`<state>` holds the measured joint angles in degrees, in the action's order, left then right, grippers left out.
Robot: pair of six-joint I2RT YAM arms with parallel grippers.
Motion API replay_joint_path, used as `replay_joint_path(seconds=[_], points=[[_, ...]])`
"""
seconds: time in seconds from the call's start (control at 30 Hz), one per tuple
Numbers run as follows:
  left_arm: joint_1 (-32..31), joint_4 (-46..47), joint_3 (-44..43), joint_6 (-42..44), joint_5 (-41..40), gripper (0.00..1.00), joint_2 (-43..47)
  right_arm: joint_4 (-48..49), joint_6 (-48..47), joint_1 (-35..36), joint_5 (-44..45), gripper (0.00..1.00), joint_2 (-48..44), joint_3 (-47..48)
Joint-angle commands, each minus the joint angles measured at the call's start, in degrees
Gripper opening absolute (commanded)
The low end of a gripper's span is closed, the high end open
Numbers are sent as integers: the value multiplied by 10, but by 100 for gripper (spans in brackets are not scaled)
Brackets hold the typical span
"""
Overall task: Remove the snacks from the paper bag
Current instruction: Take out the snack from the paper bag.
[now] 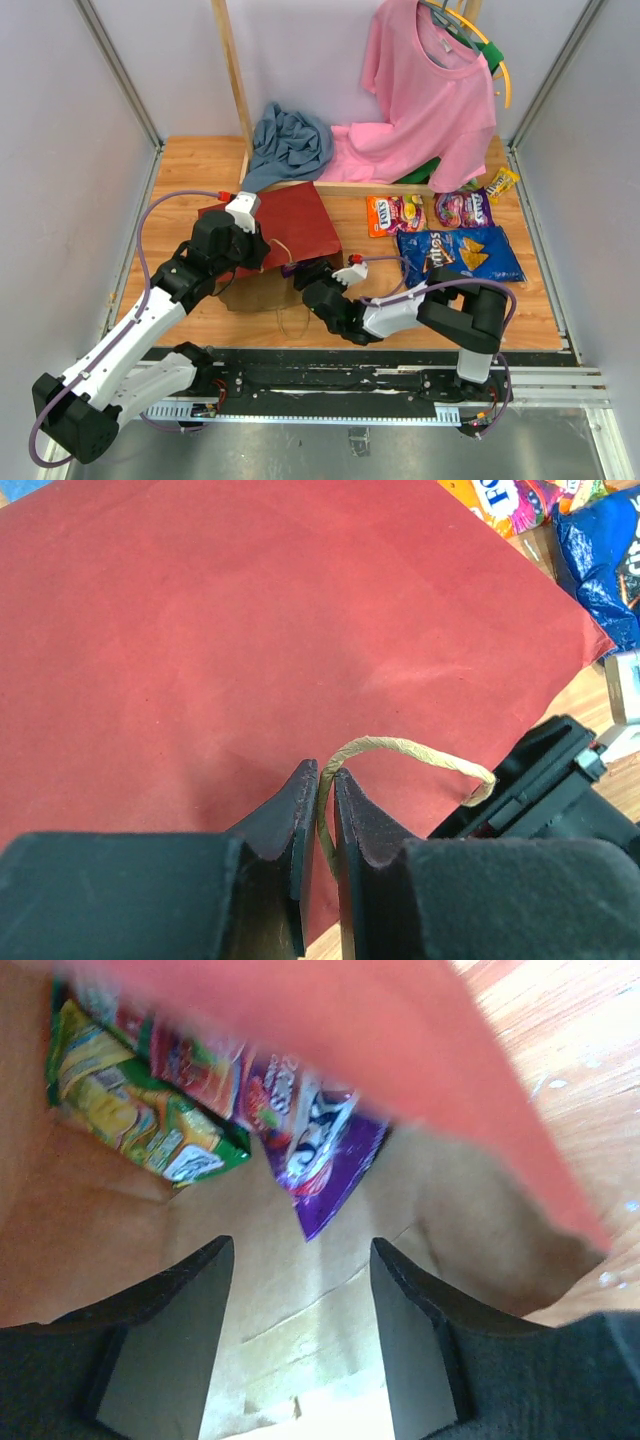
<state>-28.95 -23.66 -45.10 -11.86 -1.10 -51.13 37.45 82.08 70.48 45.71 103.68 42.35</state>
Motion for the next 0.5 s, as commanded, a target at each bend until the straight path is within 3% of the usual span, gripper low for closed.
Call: replay_joint_path(seconds=[0.0, 0.47], points=[[4, 16, -2, -1, 12, 17, 5, -75, 49, -25, 26, 58, 17, 11], [5, 16, -2, 0, 20, 17, 0, -129, 62, -52, 9, 55, 75, 82]])
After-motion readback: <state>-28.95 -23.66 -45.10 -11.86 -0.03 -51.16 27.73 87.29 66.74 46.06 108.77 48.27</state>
